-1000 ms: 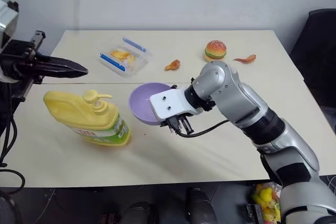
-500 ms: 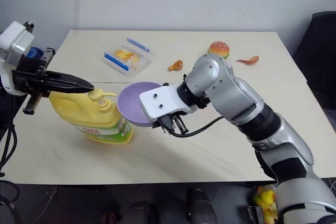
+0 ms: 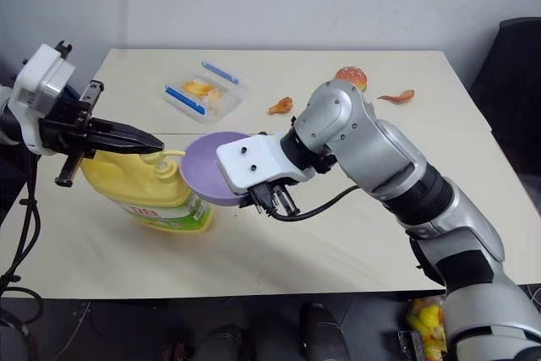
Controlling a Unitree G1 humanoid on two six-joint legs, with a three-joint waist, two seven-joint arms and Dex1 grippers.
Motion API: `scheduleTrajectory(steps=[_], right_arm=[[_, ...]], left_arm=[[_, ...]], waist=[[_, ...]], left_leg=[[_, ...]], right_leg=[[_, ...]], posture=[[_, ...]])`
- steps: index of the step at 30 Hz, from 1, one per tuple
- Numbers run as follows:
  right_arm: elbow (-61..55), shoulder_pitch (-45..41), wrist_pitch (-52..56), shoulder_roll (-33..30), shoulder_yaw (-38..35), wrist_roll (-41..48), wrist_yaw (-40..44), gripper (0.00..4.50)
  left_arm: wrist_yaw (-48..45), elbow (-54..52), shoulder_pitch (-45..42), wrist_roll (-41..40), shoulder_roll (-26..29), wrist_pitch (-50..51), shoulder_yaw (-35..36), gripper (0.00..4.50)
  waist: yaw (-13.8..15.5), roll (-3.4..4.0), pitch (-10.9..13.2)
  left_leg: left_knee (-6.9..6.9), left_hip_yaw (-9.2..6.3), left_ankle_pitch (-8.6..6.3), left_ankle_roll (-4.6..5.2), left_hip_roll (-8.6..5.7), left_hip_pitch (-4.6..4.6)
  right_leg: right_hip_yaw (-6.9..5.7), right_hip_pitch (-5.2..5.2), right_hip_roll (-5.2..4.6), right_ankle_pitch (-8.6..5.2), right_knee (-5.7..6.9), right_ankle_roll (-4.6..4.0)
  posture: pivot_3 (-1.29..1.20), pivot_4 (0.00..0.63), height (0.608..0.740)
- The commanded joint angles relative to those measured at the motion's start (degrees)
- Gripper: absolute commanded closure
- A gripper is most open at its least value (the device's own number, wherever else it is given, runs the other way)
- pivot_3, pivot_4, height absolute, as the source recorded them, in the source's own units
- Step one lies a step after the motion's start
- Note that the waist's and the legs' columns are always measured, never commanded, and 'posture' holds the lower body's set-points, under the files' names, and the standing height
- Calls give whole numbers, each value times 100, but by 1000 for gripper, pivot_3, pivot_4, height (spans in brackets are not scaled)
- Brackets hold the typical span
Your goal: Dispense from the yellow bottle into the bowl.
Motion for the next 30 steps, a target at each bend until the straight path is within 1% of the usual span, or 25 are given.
scheduleTrajectory(steps=[1,8,12,21,27,30], right_arm=[[-183,-197,27,-6,-225,125,18,4500],[-200,-261,39,-37,-206,218,63,4500],[-164,-319,25,-43,-244,288,124,4500],[-150,-307,-87,-52,-232,439,234,4500],[-75,-328,-158,-44,-226,481,267,4500],[-65,-328,-169,-39,-226,485,277,4500]], left_arm=[[-279,-139,207,244,116,-177,-85,4483],[-262,-365,765,524,205,-538,-294,4483],[-136,-337,909,648,114,-721,-388,4483],[-63,-60,714,744,-5,-766,-416,4483],[38,-80,650,602,-108,-591,-309,4483],[59,-121,570,407,-162,-338,-188,4483]], waist=[[1,0,0],[-3,7,-4],[1,26,-15],[4,33,-24],[3,35,-26],[4,35,-26]], left_leg=[[0,0,0,0,0,0],[-3,0,0,0,2,19],[-3,2,0,0,1,27],[-2,3,0,1,-1,33],[-1,2,1,2,0,34],[0,2,1,3,0,34]], right_leg=[[0,1,0,0,0,0],[3,17,-2,0,2,0],[5,25,-4,0,6,0],[6,31,-3,0,10,0],[6,31,-4,0,13,0],[6,31,-5,0,13,0]], posture=[[0,150,740],[0,150,740],[0,150,740],[0,150,740],[0,150,740],[0,150,740]])
